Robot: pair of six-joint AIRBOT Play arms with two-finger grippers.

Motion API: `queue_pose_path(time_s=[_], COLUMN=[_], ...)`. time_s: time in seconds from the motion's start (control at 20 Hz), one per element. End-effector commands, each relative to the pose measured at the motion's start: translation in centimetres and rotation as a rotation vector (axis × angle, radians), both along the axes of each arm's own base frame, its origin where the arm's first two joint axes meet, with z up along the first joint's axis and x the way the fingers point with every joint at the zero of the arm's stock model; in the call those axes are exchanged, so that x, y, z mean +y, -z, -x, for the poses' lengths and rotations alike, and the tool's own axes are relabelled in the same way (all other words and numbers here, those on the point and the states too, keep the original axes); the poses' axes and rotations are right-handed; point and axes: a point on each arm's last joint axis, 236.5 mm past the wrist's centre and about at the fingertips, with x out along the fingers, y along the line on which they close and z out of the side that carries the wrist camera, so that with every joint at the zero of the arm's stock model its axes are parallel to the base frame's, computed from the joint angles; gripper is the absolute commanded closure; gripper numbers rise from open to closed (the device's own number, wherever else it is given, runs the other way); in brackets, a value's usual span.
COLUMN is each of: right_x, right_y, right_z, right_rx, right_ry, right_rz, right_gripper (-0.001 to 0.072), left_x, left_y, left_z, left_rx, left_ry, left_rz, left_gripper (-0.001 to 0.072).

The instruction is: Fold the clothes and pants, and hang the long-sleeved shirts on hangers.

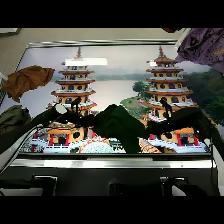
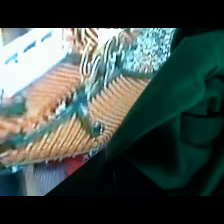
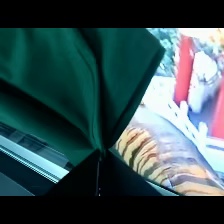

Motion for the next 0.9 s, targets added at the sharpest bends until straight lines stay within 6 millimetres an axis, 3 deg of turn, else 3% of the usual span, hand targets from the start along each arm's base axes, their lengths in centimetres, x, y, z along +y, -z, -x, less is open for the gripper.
queue_pose_path(time_s=[0.0, 0.05, 0.15, 0.25, 0.35, 0.4, 0.5, 0.65, 0.75, 0.85], right_x=[-0.7, -1.4, -3.2, -4.7, -5.6, -6.0, -6.9, -8.9, -10.3, -11.0], right_y=[-4.5, -7.6, -14.8, -23.6, -32.0, -35.4, -41.6, -47.6, -49.5, -50.8], right_z=[-3.3, -5.6, -9.9, -12.4, -12.1, -11.2, -8.2, -2.1, 1.7, 4.3], right_rx=[-0.176, -0.279, -0.481, -0.680, -0.850, -0.920, -1.066, -1.232, -1.284, -1.321], right_ry=[0.007, 0.024, 0.088, 0.146, 0.165, 0.174, 0.201, 0.276, 0.351, 0.403], right_rz=[0.036, 0.070, 0.139, 0.195, 0.239, 0.258, 0.308, 0.401, 0.441, 0.446], right_gripper=[0.0686, 0.0686, 0.0686, 0.0685, 0.0685, 0.0685, 0.0685, 0.0685, 0.0685, 0.0684], left_x=[1.7, 3.3, 8.5, 13.6, 17.6, 18.9, 20.8, 22.7, 23.3, 23.2], left_y=[-4.5, -7.4, -15.4, -26.1, -37.2, -41.5, -48.0, -52.3, -53.2, -53.8], left_z=[-2.9, -4.6, -8.2, -10.5, -9.7, -8.4, -4.4, 2.1, 5.8, 8.2], left_rx=[-0.099, -0.170, -0.368, -0.623, -0.858, -0.937, -1.051, -1.108, -1.104, -1.112], left_ry=[-0.004, -0.015, -0.075, -0.148, -0.227, -0.270, -0.342, -0.463, -0.520, -0.537], left_rz=[0.008, -0.022, -0.146, -0.265, -0.349, -0.369, -0.401, -0.418, -0.407, -0.391], left_gripper=[0.0697, 0.0697, 0.0698, 0.0697, 0.0697, 0.0696, 0.0696, 0.0695, 0.0695, 0.0695])
